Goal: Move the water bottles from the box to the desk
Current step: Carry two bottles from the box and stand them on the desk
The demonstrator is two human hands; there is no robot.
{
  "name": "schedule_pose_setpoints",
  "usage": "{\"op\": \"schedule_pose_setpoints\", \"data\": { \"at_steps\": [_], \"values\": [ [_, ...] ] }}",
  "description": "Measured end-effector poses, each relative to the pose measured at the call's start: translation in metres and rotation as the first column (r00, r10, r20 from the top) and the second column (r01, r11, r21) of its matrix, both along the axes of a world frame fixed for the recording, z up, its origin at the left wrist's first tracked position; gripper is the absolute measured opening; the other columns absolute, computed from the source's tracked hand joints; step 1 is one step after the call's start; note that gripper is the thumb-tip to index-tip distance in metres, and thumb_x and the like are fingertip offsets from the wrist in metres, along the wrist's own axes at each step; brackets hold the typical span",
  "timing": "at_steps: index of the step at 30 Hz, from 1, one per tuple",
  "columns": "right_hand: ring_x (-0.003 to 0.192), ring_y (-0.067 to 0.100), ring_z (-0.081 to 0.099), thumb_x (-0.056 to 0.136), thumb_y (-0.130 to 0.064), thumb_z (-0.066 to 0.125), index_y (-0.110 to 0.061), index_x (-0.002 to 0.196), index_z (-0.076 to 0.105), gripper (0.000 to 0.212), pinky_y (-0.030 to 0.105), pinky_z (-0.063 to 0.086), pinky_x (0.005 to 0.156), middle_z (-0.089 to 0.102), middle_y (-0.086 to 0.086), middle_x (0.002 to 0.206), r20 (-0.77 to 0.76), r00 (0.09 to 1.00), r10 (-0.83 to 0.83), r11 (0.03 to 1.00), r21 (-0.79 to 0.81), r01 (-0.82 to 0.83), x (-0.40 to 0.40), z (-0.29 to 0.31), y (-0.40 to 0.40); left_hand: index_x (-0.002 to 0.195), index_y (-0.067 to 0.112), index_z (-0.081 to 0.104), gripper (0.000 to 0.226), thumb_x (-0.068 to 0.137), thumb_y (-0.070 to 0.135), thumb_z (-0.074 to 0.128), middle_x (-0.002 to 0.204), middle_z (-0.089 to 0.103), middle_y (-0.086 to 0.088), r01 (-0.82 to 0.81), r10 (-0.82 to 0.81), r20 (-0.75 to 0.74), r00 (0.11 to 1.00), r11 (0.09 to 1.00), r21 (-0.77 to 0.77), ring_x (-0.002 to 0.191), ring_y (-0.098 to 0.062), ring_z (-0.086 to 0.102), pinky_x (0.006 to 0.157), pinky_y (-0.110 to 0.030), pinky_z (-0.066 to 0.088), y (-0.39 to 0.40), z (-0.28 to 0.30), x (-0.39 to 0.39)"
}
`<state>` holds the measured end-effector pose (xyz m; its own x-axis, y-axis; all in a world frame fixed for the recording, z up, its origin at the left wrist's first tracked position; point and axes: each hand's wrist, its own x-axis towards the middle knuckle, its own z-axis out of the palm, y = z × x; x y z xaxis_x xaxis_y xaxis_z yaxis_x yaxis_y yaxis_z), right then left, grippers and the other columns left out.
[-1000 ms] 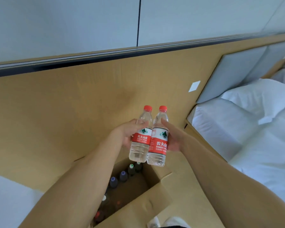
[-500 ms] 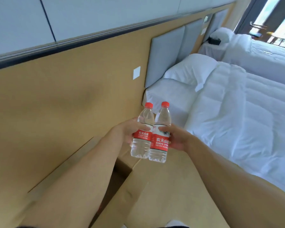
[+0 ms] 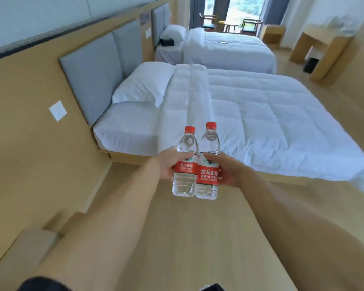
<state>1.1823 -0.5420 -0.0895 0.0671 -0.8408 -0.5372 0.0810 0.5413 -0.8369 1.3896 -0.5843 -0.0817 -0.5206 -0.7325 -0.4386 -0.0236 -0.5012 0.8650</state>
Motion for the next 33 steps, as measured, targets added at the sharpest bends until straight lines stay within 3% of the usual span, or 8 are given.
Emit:
{"op": "schedule_pose_setpoints", "data": {
  "at_steps": [4,8,11,15,20,23,28,33],
  "values": [
    [0.100,0.029,0.071,0.084,-0.035,0.079,-0.025,0.129,0.059,0.050,0.049,0.059,0.083,0.072,0.009,0.117,-0.007,0.989,-0.150,0.989,-0.018,0.150,-0.092,0.008,0.028,0.116,0.008,0.062,0.027,0.093,0.020,0.071,0.104,0.075,-0.014,0.106,-0.104,0.059,0.993,0.994,-0.031,0.097,-0.030,0.071,0.097,-0.054,0.054,0.003,0.007,-0.099],
    [0.103,0.030,0.072,0.091,-0.029,0.072,-0.022,0.128,0.060,0.039,0.054,0.057,0.089,0.074,0.009,0.115,0.005,0.966,-0.259,0.965,-0.047,0.259,-0.176,0.014,0.065,0.123,0.007,0.059,0.039,0.091,0.024,0.074,0.089,0.075,-0.006,0.211,-0.203,0.119,0.972,0.976,-0.062,0.071,-0.017,0.074,0.061,-0.033,0.059,0.013,0.013,-0.198],
    [0.102,0.029,0.072,0.092,-0.026,0.071,-0.021,0.130,0.058,0.041,0.052,0.059,0.084,0.073,0.011,0.118,0.018,0.931,-0.364,0.931,-0.034,0.364,-0.232,0.016,0.098,0.120,0.014,0.061,0.037,0.088,0.026,0.076,0.079,0.073,0.000,0.294,-0.286,0.123,0.950,0.954,-0.051,0.063,-0.012,0.072,0.056,-0.030,0.056,0.025,0.015,-0.265],
    [0.090,0.024,0.072,0.093,-0.023,0.067,-0.021,0.126,0.062,0.033,0.040,0.059,0.070,0.073,0.008,0.112,0.016,0.869,-0.495,0.869,-0.008,0.495,-0.289,0.016,0.147,0.115,0.016,0.063,0.033,0.087,0.022,0.078,0.079,0.073,-0.001,0.408,-0.404,0.101,0.909,0.913,-0.022,0.065,-0.015,0.071,0.062,-0.033,0.057,0.044,0.012,-0.344],
    [0.082,0.021,0.070,0.091,-0.024,0.072,-0.022,0.122,0.062,0.033,0.039,0.057,0.067,0.074,0.003,0.096,-0.022,0.730,-0.684,0.730,-0.001,0.684,-0.343,0.014,0.195,0.118,0.015,0.068,0.045,0.078,0.026,0.085,0.098,0.076,-0.007,0.558,-0.552,0.095,0.828,0.829,-0.044,0.083,-0.023,0.072,0.088,-0.050,0.057,0.068,0.006,-0.426],
    [0.083,0.021,0.069,0.090,-0.025,0.073,-0.022,0.123,0.061,0.035,0.039,0.056,0.066,0.073,0.003,0.099,-0.051,0.658,-0.751,0.659,-0.001,0.752,-0.370,0.016,0.212,0.119,0.018,0.068,0.047,0.076,0.026,0.086,0.108,0.075,-0.009,0.622,-0.613,0.116,0.782,0.780,-0.070,0.093,-0.026,0.072,0.084,-0.050,0.058,0.077,0.003,-0.472],
    [0.096,0.024,0.067,0.087,-0.028,0.076,-0.021,0.127,0.058,0.044,0.048,0.056,0.079,0.071,0.005,0.110,-0.100,0.564,-0.819,0.566,0.018,0.824,-0.420,0.017,0.218,0.118,0.029,0.068,0.036,0.084,0.026,0.080,0.109,0.076,-0.003,0.728,-0.716,0.135,0.684,0.681,-0.076,0.103,-0.024,0.072,0.088,-0.055,0.057,0.072,-0.001,-0.542],
    [0.101,0.025,0.068,0.089,-0.026,0.074,-0.021,0.124,0.063,0.037,0.052,0.055,0.090,0.072,0.005,0.110,-0.114,0.514,-0.850,0.519,-0.018,0.855,-0.476,0.019,0.200,0.130,0.030,0.059,0.044,0.089,0.032,0.075,0.110,0.074,0.001,0.823,-0.816,0.111,0.567,0.557,-0.109,0.107,-0.025,0.070,0.091,-0.062,0.054,0.041,-0.007,-0.616]
  ]
}}
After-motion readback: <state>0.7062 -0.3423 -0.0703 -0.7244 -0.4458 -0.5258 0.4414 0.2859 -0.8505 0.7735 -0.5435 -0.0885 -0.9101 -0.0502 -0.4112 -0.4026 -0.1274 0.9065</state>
